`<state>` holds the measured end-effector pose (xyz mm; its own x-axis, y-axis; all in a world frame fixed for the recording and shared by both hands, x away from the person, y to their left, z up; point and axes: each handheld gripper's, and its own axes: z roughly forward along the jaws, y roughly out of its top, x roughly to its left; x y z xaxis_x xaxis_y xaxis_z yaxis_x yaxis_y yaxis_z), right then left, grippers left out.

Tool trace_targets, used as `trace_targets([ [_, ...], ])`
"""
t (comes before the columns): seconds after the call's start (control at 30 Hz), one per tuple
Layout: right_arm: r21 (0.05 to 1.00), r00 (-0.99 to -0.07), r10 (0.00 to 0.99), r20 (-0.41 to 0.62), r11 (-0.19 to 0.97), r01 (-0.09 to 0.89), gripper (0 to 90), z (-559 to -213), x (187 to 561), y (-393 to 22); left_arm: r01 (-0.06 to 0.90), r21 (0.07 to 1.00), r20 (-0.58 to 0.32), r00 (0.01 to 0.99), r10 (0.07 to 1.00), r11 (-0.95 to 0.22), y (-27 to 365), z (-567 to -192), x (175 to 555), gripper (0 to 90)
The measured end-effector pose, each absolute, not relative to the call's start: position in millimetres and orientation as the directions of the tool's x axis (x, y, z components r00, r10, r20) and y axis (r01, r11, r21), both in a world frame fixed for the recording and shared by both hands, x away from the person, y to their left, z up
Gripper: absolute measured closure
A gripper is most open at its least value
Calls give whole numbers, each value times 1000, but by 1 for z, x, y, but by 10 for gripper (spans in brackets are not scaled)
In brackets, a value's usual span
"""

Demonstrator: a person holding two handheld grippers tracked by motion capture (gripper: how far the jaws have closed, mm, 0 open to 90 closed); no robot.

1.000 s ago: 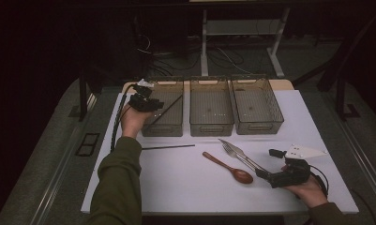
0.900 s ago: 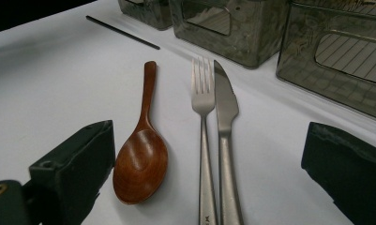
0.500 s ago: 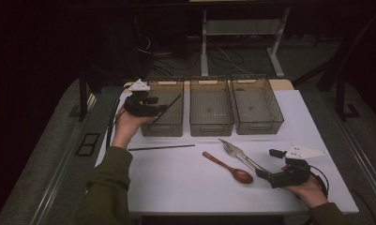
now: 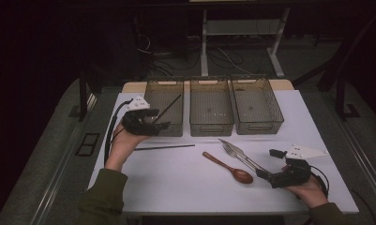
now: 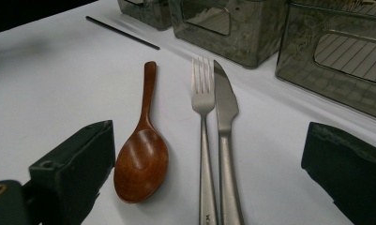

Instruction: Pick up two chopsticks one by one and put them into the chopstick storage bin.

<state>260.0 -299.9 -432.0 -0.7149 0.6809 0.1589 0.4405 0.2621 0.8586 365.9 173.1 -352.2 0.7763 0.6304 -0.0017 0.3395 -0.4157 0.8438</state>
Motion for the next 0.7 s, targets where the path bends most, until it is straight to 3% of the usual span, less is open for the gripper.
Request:
trace_targets([
  [0.4,860,-715,682,154,263,437,24,-432,259,-300,346,836,-7,783,622,-425,185,-383,326,345],
  [0.7,859,-715,683,151,267,437,24,-432,259,-300,400,780,23,750,661,-481,203,-408,330,667],
])
